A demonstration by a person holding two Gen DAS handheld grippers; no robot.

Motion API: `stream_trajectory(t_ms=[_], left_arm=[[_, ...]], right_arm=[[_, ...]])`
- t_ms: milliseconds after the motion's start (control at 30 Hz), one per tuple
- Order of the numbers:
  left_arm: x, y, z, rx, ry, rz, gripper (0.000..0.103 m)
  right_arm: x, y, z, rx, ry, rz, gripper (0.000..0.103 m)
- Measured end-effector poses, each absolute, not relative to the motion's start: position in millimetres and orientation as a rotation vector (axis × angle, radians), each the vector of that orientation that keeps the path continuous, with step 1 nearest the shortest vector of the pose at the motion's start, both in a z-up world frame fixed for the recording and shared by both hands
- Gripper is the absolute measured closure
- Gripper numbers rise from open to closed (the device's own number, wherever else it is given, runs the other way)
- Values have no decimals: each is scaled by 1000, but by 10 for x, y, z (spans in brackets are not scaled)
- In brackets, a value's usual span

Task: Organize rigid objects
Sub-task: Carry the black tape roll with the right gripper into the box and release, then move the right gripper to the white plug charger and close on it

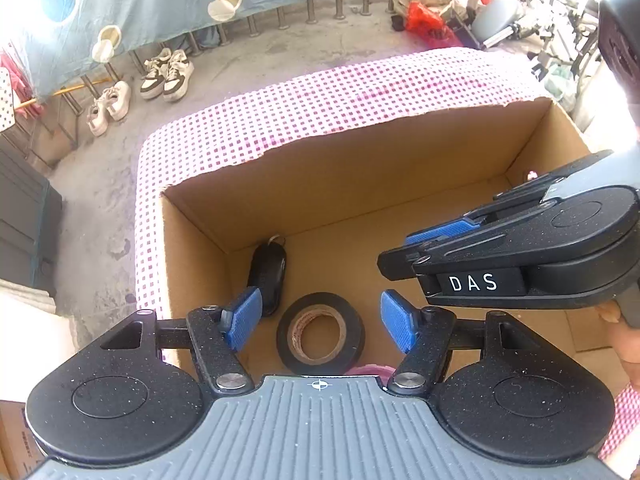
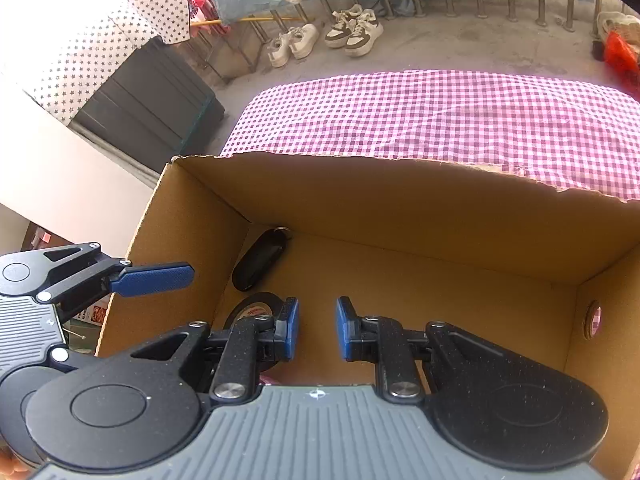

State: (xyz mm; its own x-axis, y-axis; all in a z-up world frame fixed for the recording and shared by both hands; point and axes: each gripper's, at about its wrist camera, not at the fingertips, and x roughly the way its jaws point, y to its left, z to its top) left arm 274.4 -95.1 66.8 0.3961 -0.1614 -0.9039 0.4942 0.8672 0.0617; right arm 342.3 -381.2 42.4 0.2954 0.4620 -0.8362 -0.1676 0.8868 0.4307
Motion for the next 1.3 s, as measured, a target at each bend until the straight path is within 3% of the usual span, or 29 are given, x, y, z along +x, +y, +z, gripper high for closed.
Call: stream_trajectory(t_ms=[233,300,433,633,967,1133,1300], left_arm=[[2533,-467,1153,221,1012,-408,28],[2359,-270,1272,162,982,-406,20],[2024,119,1331,90,902,-386,7],[1604,495,1081,-45,852,-380,6],[1171,646,654,-223,865,-412,6],[1042,637,546,-196,851,-390,6],[902,527,536,-113,809,-412,6]], right_arm=[[3456,-3618,335,295,1287,442,74],[3462,-3504,275,250,1303,433,62],[3488,-3304,158,198,1329,424,58],[3476,-3101,27,31,1333,382,58],[3586,-3124,23,-7,1280,281,59],[3540,-3241,100,24,1237,265,59],[3215,-3448,515,72,1145,316,58]])
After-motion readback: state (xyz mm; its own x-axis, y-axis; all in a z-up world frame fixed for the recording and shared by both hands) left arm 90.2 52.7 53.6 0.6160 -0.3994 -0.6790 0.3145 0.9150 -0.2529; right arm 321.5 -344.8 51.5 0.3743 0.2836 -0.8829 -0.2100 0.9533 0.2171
